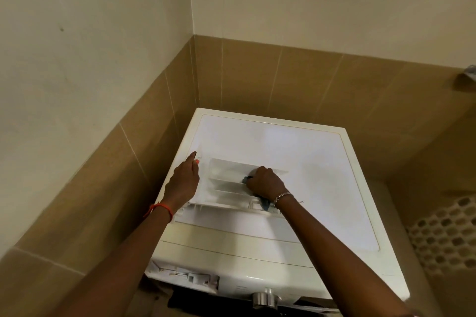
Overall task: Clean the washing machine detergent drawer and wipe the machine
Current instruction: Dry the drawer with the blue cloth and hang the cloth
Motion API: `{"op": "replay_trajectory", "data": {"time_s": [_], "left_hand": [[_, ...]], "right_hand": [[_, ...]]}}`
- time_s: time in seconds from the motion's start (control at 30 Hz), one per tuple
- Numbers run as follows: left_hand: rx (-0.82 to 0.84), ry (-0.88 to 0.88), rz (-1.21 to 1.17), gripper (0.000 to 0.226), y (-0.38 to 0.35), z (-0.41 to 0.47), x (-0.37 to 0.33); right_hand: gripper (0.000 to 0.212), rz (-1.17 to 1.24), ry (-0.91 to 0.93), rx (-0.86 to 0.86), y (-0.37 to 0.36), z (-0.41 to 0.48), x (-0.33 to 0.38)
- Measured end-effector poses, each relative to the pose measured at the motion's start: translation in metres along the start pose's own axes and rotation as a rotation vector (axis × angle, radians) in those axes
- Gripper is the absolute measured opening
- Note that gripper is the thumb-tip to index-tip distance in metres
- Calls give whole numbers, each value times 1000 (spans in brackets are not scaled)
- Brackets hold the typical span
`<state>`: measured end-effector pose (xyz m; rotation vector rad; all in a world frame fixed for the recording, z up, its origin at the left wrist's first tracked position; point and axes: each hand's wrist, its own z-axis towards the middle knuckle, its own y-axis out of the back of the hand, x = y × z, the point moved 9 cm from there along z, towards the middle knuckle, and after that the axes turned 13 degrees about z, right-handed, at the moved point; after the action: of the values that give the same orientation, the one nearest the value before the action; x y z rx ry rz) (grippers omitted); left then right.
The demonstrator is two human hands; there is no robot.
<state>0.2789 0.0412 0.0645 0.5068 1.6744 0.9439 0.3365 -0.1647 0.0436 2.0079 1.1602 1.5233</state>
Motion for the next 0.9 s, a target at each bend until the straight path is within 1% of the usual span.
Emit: {"op": "replay_trajectory", "data": {"time_s": [0.07, 0.13, 0.23, 0.3, 0.37, 0.4, 0.47, 0.53, 0.57, 0.6, 0.67, 0.8, 0.87, 0.9], "left_hand": [[-1, 2, 2, 45, 0, 0, 0], [-1, 3, 4, 45, 0, 0, 0], [0, 8, 8, 45, 0, 0, 0], [-1, 17, 7, 45, 1, 0, 1], [2, 18, 7, 45, 1, 0, -1], [5, 18, 7, 45, 0, 0, -2], [8, 15, 12, 45, 0, 0, -3], [8, 15, 6, 45, 0, 0, -3], [8, 15, 1, 45, 0, 0, -3], [9, 17, 0, 45, 0, 0, -3], [9, 25, 6, 45, -1, 1, -2], [16, 32, 13, 46, -2, 2, 0], [20, 27, -3, 46, -3, 1, 1], [22, 21, -8, 46, -3, 0, 0]], "right_hand": [[36, 9, 17, -8, -6, -5, 0], [32, 20, 53, -32, -2, -9, 0], [23, 206, 59, -99, 18, -9, 3], [23, 322, 65, -178, 34, -11, 11], [21, 432, 130, -227, 43, -21, 29], [20, 484, 158, -216, 42, -31, 41], [21, 490, 273, -108, 25, -51, 67], [25, 303, 479, 0, -2, -70, 88], [29, 209, 548, 39, -16, -75, 91], [33, 127, 583, 62, -26, -78, 90], [39, -62, 625, 42, -38, -75, 90], [28, -410, 615, -15, -46, -72, 92], [28, -556, 562, -16, -49, -68, 83], [29, -585, 531, -1, -49, -66, 78]]}}
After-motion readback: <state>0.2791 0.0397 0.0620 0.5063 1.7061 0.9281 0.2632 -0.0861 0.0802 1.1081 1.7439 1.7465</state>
